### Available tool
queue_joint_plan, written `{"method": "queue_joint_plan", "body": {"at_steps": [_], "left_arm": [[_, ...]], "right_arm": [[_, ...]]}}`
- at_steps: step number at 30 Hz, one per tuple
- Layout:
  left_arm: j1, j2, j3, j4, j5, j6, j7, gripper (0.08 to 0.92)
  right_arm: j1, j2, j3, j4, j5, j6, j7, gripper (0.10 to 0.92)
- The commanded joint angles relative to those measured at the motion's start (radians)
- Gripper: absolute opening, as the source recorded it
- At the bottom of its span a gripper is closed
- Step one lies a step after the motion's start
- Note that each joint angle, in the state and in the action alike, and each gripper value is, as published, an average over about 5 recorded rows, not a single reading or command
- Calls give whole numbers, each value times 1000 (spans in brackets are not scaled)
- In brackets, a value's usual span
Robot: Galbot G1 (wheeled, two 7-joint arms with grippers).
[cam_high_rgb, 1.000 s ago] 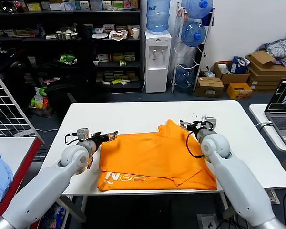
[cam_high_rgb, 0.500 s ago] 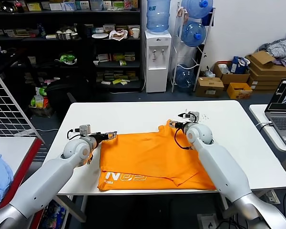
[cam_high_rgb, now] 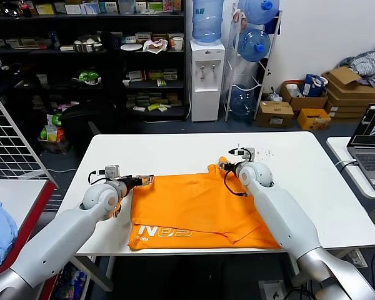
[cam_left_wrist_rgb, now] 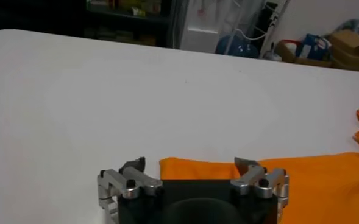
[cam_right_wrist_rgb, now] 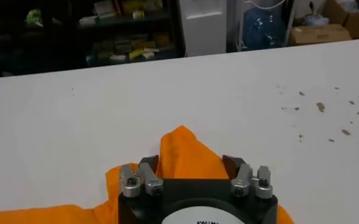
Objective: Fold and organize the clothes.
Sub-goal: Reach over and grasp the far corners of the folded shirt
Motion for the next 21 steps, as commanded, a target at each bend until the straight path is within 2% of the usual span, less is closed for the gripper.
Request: {"method": "queue_joint_plan", "body": {"at_steps": [1,15,18,21], "left_arm": [[6,0,6,-3,2,4,4,822],[17,-6,9,-4,21,0,8,415],[15,-6,8,-4,24,-3,6,328],[14,-8,3,-7,29,-13,2,242]], "right_arm": [[10,6,-8,-10,4,-4,-9,572],[-5,-2,-1,25,14,41,-12,170],[-9,-6,3,30,15,58,-16,126],[-16,-9,8,42,15,79,-21,123]]}}
